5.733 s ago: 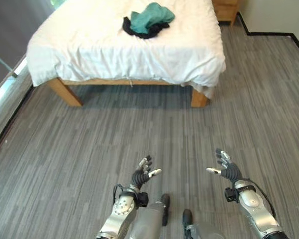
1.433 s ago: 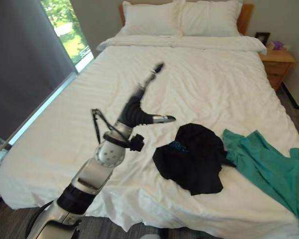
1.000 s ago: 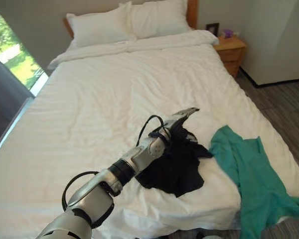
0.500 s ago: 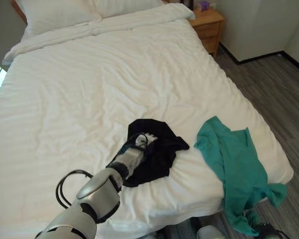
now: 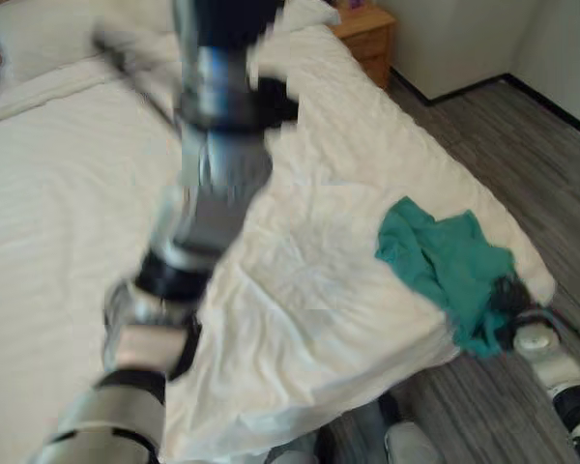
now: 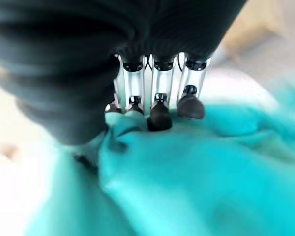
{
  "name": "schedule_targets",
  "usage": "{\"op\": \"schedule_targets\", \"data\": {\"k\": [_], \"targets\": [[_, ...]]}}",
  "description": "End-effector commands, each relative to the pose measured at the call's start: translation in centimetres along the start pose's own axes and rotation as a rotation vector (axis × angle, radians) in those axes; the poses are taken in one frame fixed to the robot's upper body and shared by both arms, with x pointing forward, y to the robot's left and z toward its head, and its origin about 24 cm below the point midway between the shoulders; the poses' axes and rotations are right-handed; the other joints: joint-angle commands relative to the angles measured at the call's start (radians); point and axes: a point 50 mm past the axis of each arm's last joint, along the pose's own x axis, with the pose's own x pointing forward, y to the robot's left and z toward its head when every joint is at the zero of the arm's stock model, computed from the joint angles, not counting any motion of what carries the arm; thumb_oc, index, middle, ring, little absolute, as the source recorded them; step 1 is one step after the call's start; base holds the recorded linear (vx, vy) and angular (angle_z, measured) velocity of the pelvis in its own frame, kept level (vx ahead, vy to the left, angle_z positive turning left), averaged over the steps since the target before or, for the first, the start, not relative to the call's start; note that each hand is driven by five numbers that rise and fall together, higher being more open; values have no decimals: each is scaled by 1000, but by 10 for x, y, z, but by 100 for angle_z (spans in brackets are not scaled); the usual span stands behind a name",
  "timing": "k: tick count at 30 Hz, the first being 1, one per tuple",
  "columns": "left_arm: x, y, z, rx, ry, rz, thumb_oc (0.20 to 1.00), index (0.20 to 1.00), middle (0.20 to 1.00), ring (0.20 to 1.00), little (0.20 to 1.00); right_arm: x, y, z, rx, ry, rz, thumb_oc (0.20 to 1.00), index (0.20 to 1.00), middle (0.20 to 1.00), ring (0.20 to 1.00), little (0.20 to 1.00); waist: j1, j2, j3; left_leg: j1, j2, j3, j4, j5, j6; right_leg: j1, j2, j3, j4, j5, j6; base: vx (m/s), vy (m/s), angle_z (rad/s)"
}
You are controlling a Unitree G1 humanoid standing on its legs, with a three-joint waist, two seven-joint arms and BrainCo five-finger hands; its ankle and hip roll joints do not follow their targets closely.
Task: Pick up bed clothes into laundry basket.
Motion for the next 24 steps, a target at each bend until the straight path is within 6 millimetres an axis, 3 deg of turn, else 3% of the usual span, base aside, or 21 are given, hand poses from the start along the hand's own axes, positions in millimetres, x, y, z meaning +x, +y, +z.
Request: {"op": "schedule_targets", "data": {"k": [1, 2, 3, 4, 5, 6, 7, 8, 9, 10, 13, 14, 17, 18, 24], "targets": [[-8, -29, -35, 88, 111, -181, 200, 200, 200, 200, 200, 27, -60, 67, -123, -290, -248, 200, 200, 200, 200, 200, 39, 33, -36, 71, 24, 15, -88, -80, 10, -100, 56, -59, -59, 49, 83, -247, 37, -52], [-14, -34, -40, 86, 150, -196, 200, 200, 200, 200, 200, 29, -68, 83, -143, -347, -294, 200, 200, 200, 200, 200, 54, 39, -26, 70, 35, 35, -88, -78, 16, -99, 47, -121, -28, 1, 63, -193, 18, -71], [-13, -34, -40, 87, 149, -194, 200, 200, 200, 200, 200, 29, -68, 84, -143, -348, -295, 200, 200, 200, 200, 200, 54, 37, -24, 69, 33, 35, -88, -75, 15, -102, 45, -120, -23, 0, 63, -239, 15, -76], [-25, -39, -53, 101, 233, -217, 200, 200, 200, 200, 200, 36, -74, 118, -182, -447, -351, 200, 200, 200, 200, 200, 82, 50, -14, 68, 56, 77, -88, -73, 29, -83, 20, -233, 64, -70, 17, -256, 3, -96], [-31, -40, -59, 104, 272, -232, 200, 200, 200, 200, 200, 41, -72, 145, -217, -517, -373, 200, 200, 200, 200, 200, 108, 56, -24, 61, 72, 113, -88, -69, 38, -48, -2, -287, 128, -119, -6, -240, 4, -115], [-31, -39, -59, 106, 273, -229, 200, 200, 200, 200, 200, 42, -71, 147, -219, -520, -372, 200, 200, 200, 200, 200, 107, 57, -22, 63, 72, 116, -88, -71, 38, -50, -1, -284, 134, -124, -7, -197, -18, -146], [-35, -41, -62, 94, 298, -241, 200, 200, 200, 200, 200, 46, -73, 181, -245, -601, -399, 200, 200, 200, 200, 200, 139, 64, -44, 46, 83, 160, -88, -56, 42, -3, -21, -311, 186, -164, -19, -90, -68, -104], [-38, -35, -67, 126, 271, -304, 200, 200, 200, 200, 200, 29, -174, 227, -235, -710, -634, 200, 200, 200, 200, 200, 153, 41, -83, 39, 91, 179, -88, -55, 37, 27, -37, -337, 211, -180, -15, -191, -93, -91], [-36, -17, -74, 122, 312, -207, 200, 200, 200, 200, 200, 22, -163, 200, -134, -713, -585, 200, 200, 200, 200, 200, 137, 68, -74, 19, 97, 226, -88, -31, 36, 41, -56, -350, 224, -170, -15, -90, -114, -76], [-46, -9, -83, 171, 356, -209, 200, 200, 200, 200, 200, 10, -150, 176, -125, -700, -526, 200, 200, 200, 200, 200, 141, 62, -88, 17, 103, 264, -88, -43, 35, 72, -74, -368, 224, -182, -9, -119, -133, -62], [-43, 6, -94, 269, 359, -222, 200, 200, 200, 200, 200, -22, -163, 173, -134, -829, -505, 200, 200, 200, 200, 200, 148, 57, -117, -6, 130, 368, -88, -34, 20, 150, -155, -478, 202, -146, 14, -125, -181, -81], [-46, 5, -95, 282, 354, -248, 200, 200, 200, 200, 200, -24, -168, 169, -134, -820, -523, 200, 200, 200, 200, 200, 161, 53, -124, -20, 137, 397, -88, -19, 13, 176, -176, -505, 172, -111, 28, -92, -225, -124], [-50, 12, -94, 294, 345, -274, 200, 200, 200, 200, 200, -31, -178, 170, -127, -840, -551, 200, 200, 200, 200, 200, 181, 40, -144, -20, 157, 443, -88, -13, -7, 219, -147, -532, 40, -122, 39, -28, -268, -128], [-50, 10, -94, 291, 345, -277, 200, 200, 200, 200, 200, -32, -181, 173, -104, -857, -560, 200, 200, 200, 200, 200, 181, 40, -151, -25, 180, 467, -88, 4, -26, 235, -112, -524, -33, -137, 39, 2, -260, -110], [-44, -2, -92, 268, 340, -298, 200, 200, 200, 200, 200, -33, -191, 185, -95, -895, -571, 200, 200, 200, 200, 200, 165, 69, -150, -39, 238, 489, -88, 63, -74, 240, -55, -512, -88, -174, 17, -30, -216, -50]]}}
